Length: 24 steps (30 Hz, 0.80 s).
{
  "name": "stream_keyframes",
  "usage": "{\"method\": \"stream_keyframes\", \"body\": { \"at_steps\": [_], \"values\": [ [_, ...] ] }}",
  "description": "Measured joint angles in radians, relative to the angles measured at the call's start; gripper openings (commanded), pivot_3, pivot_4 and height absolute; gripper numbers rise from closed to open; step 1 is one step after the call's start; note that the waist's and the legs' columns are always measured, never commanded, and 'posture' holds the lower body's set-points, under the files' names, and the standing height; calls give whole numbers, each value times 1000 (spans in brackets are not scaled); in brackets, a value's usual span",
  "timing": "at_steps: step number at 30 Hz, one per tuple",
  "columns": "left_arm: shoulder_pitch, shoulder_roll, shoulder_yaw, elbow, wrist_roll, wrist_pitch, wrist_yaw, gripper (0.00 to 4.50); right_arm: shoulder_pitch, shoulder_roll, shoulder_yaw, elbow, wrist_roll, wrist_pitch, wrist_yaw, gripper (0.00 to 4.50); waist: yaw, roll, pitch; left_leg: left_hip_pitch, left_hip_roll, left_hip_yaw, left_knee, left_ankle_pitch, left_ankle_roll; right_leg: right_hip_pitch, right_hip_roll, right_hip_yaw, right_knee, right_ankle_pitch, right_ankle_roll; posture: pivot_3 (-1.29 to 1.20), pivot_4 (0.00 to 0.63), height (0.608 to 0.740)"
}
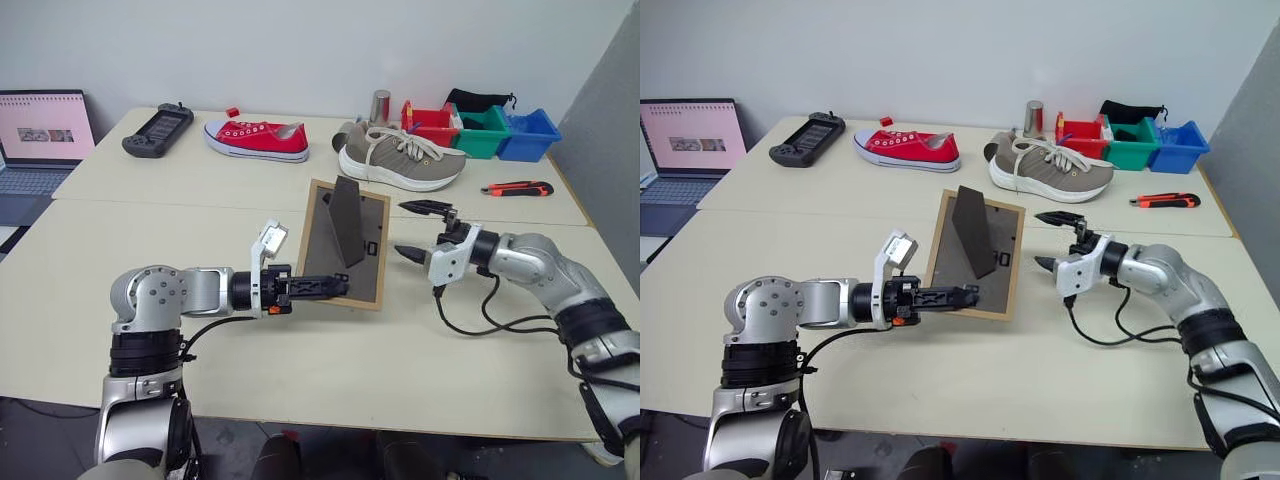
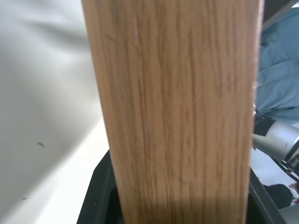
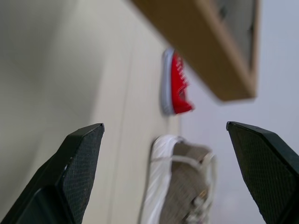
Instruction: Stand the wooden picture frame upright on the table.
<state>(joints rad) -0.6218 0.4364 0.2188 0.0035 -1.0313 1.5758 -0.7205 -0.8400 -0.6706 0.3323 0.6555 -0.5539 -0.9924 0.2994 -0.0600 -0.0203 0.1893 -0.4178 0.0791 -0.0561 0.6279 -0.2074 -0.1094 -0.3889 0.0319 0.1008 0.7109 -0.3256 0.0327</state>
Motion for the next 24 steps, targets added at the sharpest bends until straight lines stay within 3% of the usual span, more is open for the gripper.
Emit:
{"method": "stream_keyframes", "body": {
  "at_steps": [10,15,24],
  "values": [
    [6,-36,75,-3,-106,35,85,1350,-126,32,29,116,-326,-105,-405,4437,3,0,0,0,-1,0,0,0,0,1,-1,0,1,0,0,0,150,740],
    [9,-40,84,-3,-134,35,153,1350,-133,57,92,134,-350,-193,-477,4437,0,0,0,1,-1,0,0,0,0,1,-1,0,2,0,0,0,150,740],
    [31,-38,93,-6,-170,35,208,1350,-134,-45,93,198,-379,-202,-561,4437,3,0,0,1,-2,0,1,0,-1,2,-3,0,2,0,0,0,150,740]
  ]
}}
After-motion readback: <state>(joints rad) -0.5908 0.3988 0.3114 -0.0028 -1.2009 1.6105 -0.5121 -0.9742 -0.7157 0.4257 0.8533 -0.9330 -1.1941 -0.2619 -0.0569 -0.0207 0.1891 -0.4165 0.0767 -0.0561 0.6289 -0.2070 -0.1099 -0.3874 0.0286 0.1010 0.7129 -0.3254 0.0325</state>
